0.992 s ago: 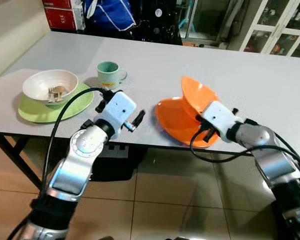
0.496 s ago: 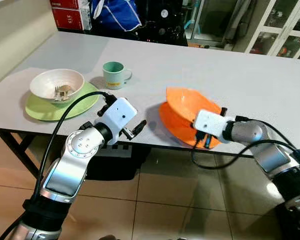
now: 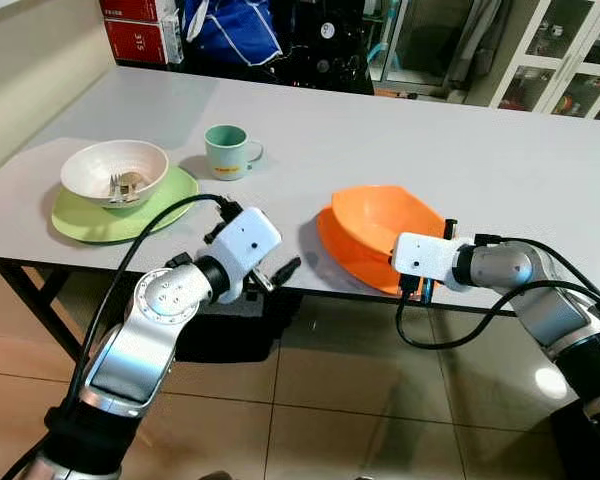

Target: Setting the table

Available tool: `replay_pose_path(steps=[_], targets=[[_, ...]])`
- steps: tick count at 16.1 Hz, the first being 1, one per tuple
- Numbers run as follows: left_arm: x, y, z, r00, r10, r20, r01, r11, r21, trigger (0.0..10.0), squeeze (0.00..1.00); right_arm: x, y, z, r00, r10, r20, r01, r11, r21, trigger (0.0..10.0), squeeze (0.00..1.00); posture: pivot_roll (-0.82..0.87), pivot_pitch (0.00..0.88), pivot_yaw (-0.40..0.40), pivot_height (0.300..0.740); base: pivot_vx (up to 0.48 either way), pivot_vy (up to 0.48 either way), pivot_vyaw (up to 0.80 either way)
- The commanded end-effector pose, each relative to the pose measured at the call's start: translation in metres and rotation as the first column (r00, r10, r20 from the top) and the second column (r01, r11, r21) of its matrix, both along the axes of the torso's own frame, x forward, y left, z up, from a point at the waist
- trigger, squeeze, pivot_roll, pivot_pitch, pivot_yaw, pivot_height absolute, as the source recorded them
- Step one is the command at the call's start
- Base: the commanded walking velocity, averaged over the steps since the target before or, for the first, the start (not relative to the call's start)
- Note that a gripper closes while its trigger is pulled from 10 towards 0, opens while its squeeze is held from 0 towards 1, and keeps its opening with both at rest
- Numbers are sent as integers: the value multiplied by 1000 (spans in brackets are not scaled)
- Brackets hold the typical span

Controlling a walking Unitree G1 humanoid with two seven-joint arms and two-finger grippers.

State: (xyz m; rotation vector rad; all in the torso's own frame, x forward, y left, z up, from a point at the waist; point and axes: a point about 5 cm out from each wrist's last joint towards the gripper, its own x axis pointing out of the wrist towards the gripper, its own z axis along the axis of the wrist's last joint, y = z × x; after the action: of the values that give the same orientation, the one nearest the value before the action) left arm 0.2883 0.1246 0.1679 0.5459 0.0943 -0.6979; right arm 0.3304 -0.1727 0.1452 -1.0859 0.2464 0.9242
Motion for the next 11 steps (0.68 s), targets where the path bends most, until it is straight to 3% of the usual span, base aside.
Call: replay_pose_path(steps=[1,2,7,11], targets=[[-2,-2,1,1000,-21,-5,21,1000,2,10000,0,1,0,8,1000,17,6,-17,1000,9,10000,663,15,0,-44,740,0,0,0],[-2,-3,2,1000,-22,-3,22,1000,-1,10000,0,1,1,9,1000,9,3,-9,999,34,10000,1000,15,0,-44,740,0,0,0],[-3,-3,3,1000,-23,1,23,1000,-3,10000,0,3,-3,10,999,-5,34,3,999,48,10000,1000,18,0,-38,740,0,0,0],[-2,-3,3,1000,-30,0,30,1000,2,10000,0,1,-9,3,1000,-24,1,24,999,30,10000,1000,16,0,-31,740,0,0,0]])
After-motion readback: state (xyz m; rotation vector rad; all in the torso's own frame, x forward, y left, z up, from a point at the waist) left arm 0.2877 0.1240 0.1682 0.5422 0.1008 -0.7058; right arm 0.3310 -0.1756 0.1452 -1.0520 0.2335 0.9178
